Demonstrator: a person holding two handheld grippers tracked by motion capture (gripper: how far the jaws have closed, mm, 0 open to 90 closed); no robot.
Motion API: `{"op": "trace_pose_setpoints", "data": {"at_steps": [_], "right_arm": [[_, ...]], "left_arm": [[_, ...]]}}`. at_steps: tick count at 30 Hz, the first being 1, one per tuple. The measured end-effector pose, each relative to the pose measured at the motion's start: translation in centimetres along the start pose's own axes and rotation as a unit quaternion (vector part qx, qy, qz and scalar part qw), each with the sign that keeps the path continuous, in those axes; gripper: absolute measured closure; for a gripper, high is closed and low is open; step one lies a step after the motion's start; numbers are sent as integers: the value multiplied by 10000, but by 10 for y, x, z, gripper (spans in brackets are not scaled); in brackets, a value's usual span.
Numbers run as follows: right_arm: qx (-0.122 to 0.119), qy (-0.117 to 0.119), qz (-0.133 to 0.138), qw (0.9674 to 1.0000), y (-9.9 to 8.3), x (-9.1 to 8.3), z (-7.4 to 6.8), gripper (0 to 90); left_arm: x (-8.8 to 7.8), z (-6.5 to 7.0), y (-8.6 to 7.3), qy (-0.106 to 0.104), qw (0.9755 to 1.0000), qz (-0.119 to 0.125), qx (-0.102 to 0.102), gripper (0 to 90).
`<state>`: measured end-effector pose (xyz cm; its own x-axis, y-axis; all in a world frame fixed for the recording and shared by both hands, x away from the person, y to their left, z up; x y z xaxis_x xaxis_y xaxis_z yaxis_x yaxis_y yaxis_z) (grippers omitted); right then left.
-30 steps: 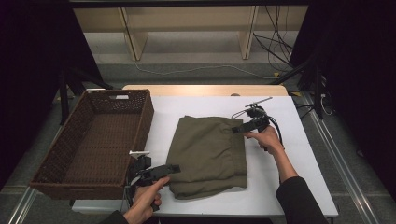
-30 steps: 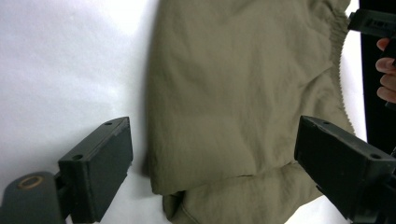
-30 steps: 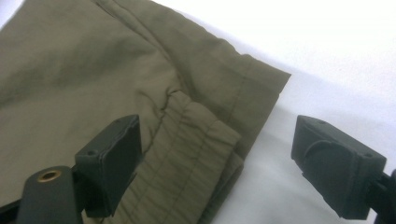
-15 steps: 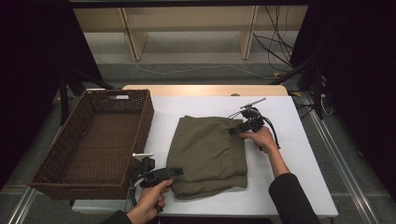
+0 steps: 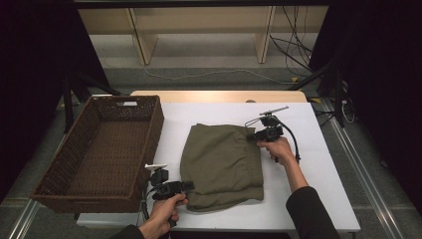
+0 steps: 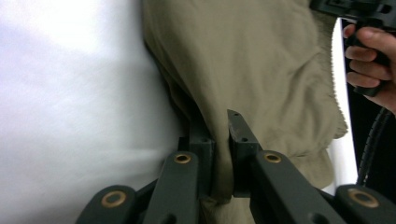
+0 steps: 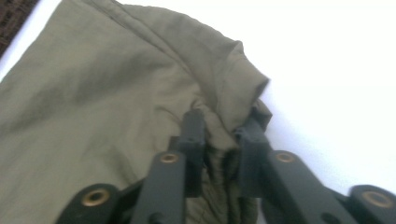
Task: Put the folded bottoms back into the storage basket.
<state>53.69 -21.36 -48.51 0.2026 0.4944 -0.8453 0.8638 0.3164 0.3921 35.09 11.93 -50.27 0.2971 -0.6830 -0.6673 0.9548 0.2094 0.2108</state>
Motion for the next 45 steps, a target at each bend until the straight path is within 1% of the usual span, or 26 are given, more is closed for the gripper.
{"op": "trace_pose_setpoints", "data": {"at_steps": [3,5,7,11,12,15,18,19,21,23,26,28,29,31,34,39,40,42,44,45], "right_arm": [[-61,32,87,9999,-1,-5,-3,809],[-50,91,161,9998,-1,-10,-5,814],[-90,121,267,9995,0,-16,-6,818],[-171,132,416,9989,1,-28,-12,821],[-170,161,481,9986,2,-33,-13,821],[-140,218,635,9976,2,-42,-15,823],[-149,206,720,9971,3,-50,-16,824],[-144,209,739,9969,3,-52,-17,824],[-191,227,823,9962,6,-61,-21,825],[-206,223,845,9960,7,-63,-23,825],[-258,208,914,9953,12,-72,-29,825],[-292,221,966,9946,16,-76,-33,825],[-300,214,969,9946,17,-78,-34,825],[-327,198,994,9943,22,-82,-39,825],[-387,167,1033,9938,31,-87,-46,825],[-455,192,1139,9923,48,-94,-58,825],[-473,198,1157,9920,51,-96,-60,825],[-523,195,1178,9915,57,-98,-66,825],[-529,179,1226,9909,63,-101,-71,825],[-518,190,1249,9906,67,-103,-73,825]], "left_arm": [[-6,6,2,-166,9997,87,129,841],[-11,9,3,-226,9994,157,227,843],[-15,14,5,-302,9986,207,384,843],[-21,20,8,-391,9974,288,533,845],[-22,21,8,-373,9970,312,603,844],[-27,25,10,-412,9957,382,739,845],[-33,29,13,-507,9946,456,783,845],[-36,31,14,-543,9938,482,845,845],[-41,34,15,-617,9927,512,896,845],[-45,37,17,-680,9916,542,954,845],[-53,41,20,-781,9899,595,1023,844],[-57,43,23,-839,9892,620,1032,844],[-60,44,25,-883,9883,629,1069,844],[-66,47,29,-933,9872,659,1111,844],[-74,48,36,-926,9852,722,1249,844],[-89,46,46,-1074,9833,877,1177,844],[-91,46,48,-1091,9830,894,1175,844],[-98,46,53,-1132,9815,966,1203,844],[-103,45,58,-1134,9806,1037,1216,845],[-106,44,60,-1190,9804,1047,1172,844]]}}
Point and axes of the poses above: each handheld gripper's, and its own axes: x roughly forward along the jaws, y roughly out of its top, z roughly to its right, the point moved 2 cm from there along x, roughly forward along the jaws, and after that the axes turned 10 degrees about -z, right-handed, at the moved point
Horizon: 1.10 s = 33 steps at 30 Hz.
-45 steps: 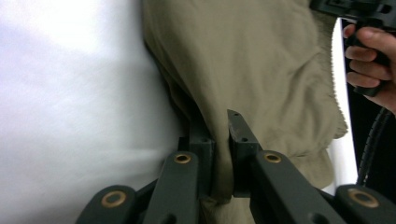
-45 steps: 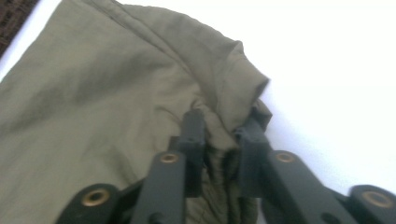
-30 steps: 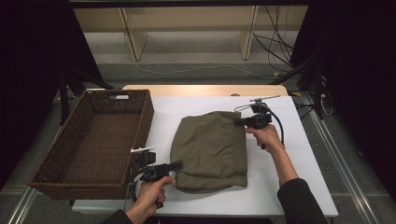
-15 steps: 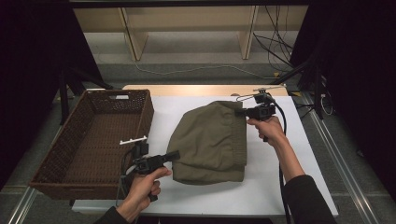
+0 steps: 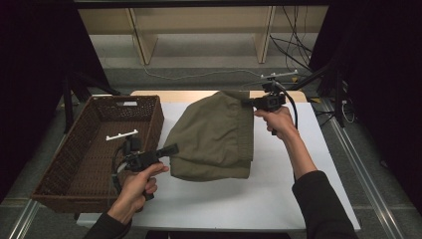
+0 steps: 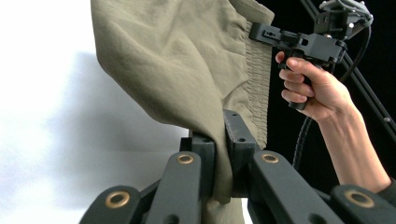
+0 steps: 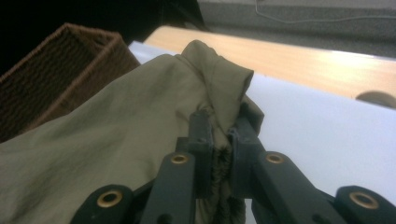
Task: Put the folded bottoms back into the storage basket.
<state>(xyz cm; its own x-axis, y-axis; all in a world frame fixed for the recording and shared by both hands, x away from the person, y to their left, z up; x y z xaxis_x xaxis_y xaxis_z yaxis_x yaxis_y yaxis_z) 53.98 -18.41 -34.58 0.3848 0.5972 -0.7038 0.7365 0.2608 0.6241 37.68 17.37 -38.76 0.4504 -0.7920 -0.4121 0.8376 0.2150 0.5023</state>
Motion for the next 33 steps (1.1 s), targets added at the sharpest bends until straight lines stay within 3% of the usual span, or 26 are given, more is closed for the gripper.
{"op": "trace_pose_setpoints", "data": {"at_steps": [6,9,27,33], "right_arm": [[-51,41,101,9999,18,0,-11,825],[-63,67,150,9998,26,1,-17,825],[-325,195,179,9991,60,15,-59,825],[-424,277,141,9986,72,26,-75,824]], "left_arm": [[-18,1,15,-137,9997,199,-33,844],[-27,1,18,-345,9988,284,-201,844],[-77,-7,35,-411,9972,622,-32,844],[-95,-18,32,-377,9968,701,-50,844]]}}
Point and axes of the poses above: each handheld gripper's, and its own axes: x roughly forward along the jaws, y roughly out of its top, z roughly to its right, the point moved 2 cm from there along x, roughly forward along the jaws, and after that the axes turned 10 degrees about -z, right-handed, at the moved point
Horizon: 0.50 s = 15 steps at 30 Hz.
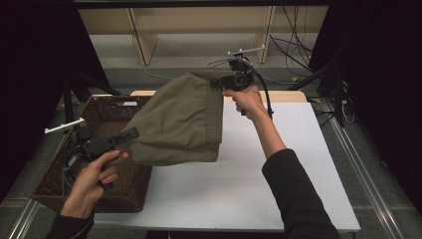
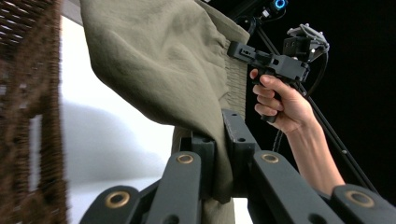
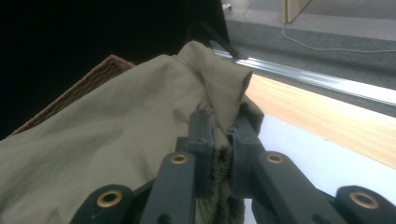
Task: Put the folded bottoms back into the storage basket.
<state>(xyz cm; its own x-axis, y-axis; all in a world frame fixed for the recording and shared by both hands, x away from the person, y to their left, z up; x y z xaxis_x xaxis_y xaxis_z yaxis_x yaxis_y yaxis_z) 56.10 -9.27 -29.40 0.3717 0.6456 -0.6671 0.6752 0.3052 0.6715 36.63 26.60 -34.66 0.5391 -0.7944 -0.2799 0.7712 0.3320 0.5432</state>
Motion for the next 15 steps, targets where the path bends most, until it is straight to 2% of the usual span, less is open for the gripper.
{"op": "trace_pose_setpoints", "data": {"at_steps": [4,11,15], "right_arm": [[-90,15,-22,10000,8,9,-11,824],[-230,-6,-53,9997,23,20,-29,824],[-254,-12,-61,9997,27,23,-33,824]], "left_arm": [[-9,-8,1,-9,9999,97,-132,844],[-24,-7,7,-36,9995,289,-96,844],[-29,-8,10,-42,9993,352,-123,844]]}}
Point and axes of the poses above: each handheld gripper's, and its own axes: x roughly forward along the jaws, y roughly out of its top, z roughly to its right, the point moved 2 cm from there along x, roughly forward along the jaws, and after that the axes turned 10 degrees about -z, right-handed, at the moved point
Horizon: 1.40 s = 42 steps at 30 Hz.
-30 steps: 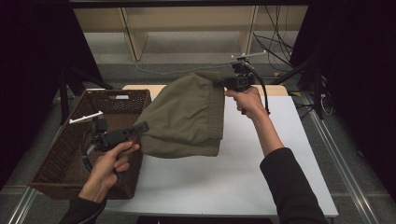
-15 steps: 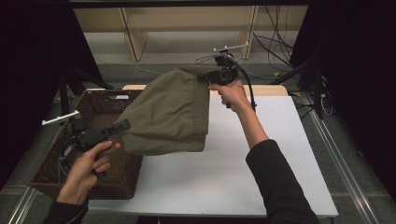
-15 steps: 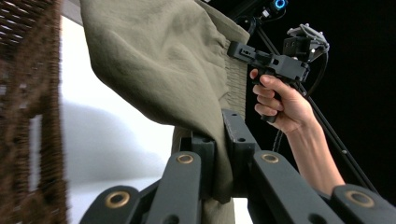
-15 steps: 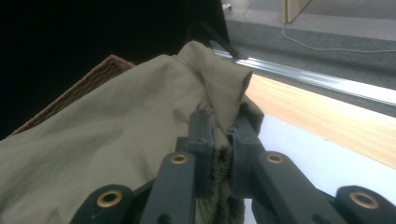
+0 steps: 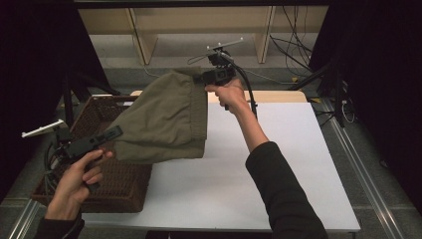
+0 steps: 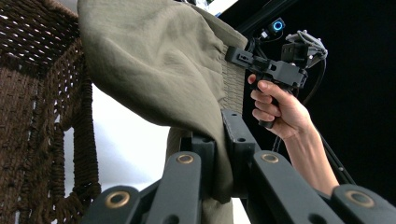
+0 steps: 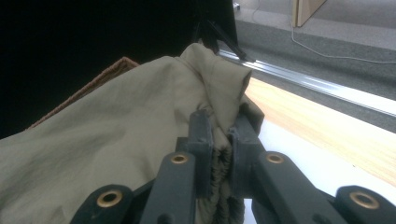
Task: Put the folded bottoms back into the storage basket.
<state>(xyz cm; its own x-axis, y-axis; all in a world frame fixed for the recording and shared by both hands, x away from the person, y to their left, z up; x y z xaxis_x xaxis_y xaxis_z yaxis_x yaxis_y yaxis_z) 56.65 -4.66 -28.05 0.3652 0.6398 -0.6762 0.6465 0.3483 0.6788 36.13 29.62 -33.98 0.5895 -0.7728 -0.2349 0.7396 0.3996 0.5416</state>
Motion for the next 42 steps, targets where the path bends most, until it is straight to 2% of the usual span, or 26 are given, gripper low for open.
{"op": "trace_pose_setpoints", "data": {"at_steps": [12,21,27,33,42], "right_arm": [[-64,64,33,10000,13,8,-15,824],[-135,53,-21,9999,23,21,-27,823],[-86,144,13,9999,28,30,-32,823],[-89,240,23,9997,29,37,-42,823],[-79,321,54,9994,33,49,-56,823]], "left_arm": [[-21,-7,11,-48,9997,211,-58,844],[-32,-20,17,-50,9988,360,-338,844],[-47,-20,23,-133,9979,527,-342,844],[-61,-31,26,-135,9972,592,-432,844],[-80,-34,32,-104,9966,729,-358,844]]}}
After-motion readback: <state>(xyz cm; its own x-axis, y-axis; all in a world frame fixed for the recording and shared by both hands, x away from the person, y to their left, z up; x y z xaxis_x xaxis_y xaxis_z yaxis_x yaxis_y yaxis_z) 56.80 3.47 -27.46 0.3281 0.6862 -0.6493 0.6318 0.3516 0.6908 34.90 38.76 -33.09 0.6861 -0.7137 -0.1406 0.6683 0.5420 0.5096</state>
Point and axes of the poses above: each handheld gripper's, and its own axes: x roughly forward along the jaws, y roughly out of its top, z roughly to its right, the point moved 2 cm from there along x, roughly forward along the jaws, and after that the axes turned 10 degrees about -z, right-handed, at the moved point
